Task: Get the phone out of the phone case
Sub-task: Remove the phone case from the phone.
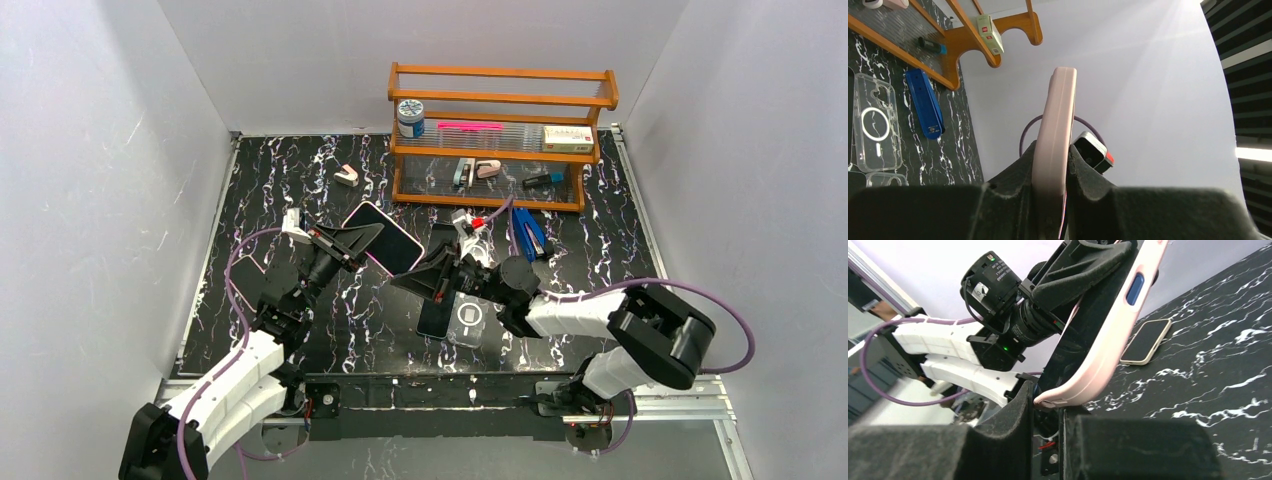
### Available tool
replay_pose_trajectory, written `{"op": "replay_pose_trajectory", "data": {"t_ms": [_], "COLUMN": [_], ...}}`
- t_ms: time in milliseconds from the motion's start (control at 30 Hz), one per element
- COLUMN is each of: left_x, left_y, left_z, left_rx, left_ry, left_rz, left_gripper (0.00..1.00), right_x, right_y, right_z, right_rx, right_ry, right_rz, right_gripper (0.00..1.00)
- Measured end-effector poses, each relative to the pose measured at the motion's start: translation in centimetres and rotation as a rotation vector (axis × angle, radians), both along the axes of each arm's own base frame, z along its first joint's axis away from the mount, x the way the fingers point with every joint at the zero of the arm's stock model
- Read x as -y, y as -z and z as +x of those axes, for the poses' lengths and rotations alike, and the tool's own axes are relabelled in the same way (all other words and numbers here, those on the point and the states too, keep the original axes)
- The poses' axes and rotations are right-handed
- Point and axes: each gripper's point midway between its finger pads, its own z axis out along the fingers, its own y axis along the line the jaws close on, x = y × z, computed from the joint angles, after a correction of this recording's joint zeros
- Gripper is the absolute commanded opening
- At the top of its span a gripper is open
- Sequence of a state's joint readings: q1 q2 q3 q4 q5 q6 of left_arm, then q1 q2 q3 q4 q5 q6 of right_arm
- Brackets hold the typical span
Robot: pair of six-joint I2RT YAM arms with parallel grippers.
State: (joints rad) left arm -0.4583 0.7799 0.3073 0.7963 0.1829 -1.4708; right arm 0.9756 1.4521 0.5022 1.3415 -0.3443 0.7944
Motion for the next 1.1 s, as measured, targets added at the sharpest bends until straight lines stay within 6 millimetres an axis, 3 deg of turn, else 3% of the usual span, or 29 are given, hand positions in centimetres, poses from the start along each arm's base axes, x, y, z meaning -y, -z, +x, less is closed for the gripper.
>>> {"op": "replay_pose_trajectory", "data": {"t_ms": [133,433,667,800,900,1100], "left_x": [-0.2,-0.4,-0.5,0.5,1.1,0.9], "left_y": [-0.3,-2.9,-2.9,0.0,2.4,3.3], "left_z": [0.0,0.3,0.6,1.0,1.4,1.5], "left_rx": [-0.014,0.034,0.043,-0.040,-0.106,-0.051], "left_ry": [-0.004,-0.017,-0.029,0.007,0.034,0.083], "left_rz": [-0.001,0.005,0.024,0.099,0.146,0.253], "left_gripper": [0.00,0.00,0.00,0.00,0.00,0.00], "right_x": [-0.1,-0.4,-0.4,-0.4,0.1,2.3], "right_y": [-0.3,-2.4,-1.8,1.5,3.9,4.6], "right_z": [0.2,0.9,1.2,0.7,0.8,1.9], "right_rx": [0.115,0.355,0.451,0.570,0.556,0.451], "right_ry": [0.020,0.035,0.010,-0.060,-0.101,-0.118], "right_rz": [-0.053,-0.127,-0.205,-0.308,-0.377,-0.387], "right_gripper": [0.01,0.01,0.01,0.01,0.03,0.31]}}
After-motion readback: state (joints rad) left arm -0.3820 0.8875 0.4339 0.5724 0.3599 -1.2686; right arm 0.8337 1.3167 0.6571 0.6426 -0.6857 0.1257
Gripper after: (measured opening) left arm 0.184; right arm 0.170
